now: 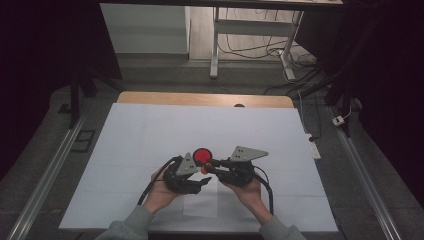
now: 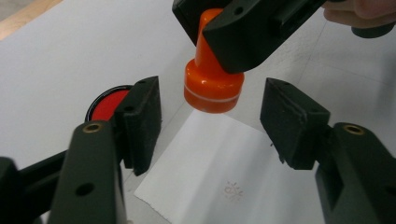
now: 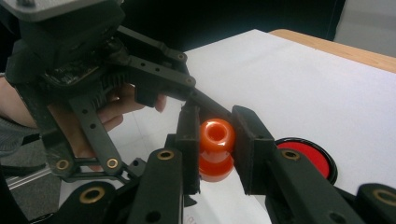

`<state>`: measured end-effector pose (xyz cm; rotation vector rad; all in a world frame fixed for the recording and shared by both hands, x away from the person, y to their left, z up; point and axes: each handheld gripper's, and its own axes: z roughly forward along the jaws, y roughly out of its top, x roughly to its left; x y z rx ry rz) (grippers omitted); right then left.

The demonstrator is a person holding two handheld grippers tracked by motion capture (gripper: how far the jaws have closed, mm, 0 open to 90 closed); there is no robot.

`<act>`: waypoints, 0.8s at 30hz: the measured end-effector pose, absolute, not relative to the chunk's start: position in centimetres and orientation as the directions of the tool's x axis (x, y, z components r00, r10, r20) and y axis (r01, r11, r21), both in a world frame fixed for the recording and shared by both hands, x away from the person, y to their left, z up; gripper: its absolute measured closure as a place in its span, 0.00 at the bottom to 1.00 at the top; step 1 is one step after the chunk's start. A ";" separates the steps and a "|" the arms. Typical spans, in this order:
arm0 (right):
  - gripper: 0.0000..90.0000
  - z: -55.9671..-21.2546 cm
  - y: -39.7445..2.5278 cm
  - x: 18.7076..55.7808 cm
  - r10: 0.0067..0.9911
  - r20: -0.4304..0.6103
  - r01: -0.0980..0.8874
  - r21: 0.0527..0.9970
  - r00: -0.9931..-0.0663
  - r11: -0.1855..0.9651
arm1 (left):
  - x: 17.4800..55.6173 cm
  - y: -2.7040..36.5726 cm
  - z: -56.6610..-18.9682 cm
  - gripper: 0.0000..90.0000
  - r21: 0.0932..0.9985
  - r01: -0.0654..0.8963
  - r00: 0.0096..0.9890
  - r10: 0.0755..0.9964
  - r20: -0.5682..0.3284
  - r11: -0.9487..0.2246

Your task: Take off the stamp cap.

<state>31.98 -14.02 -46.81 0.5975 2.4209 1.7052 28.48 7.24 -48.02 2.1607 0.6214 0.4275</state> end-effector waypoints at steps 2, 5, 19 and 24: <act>0.80 -46.8 -14.0 32.0 0.384 0.128 0.250 0.925 -0.914 0.287 | 28.5 7.2 -48.1 0.49 0.792 0.270 0.818 0.565 0.112 -0.547; 0.80 -46.8 -14.0 32.0 0.384 0.129 0.251 0.925 -0.914 0.286 | 28.5 7.2 -48.1 0.52 0.797 0.255 0.816 0.564 0.127 -0.548; 0.80 -46.9 -14.1 32.1 0.384 0.137 0.257 0.925 -0.913 0.281 | 28.4 7.0 -48.4 0.62 0.787 0.236 0.821 0.550 0.152 -0.570; 0.80 -47.0 -14.1 32.1 0.383 0.140 0.259 0.924 -0.913 0.281 | 28.5 7.0 -48.4 0.65 0.787 0.236 0.822 0.549 0.151 -0.570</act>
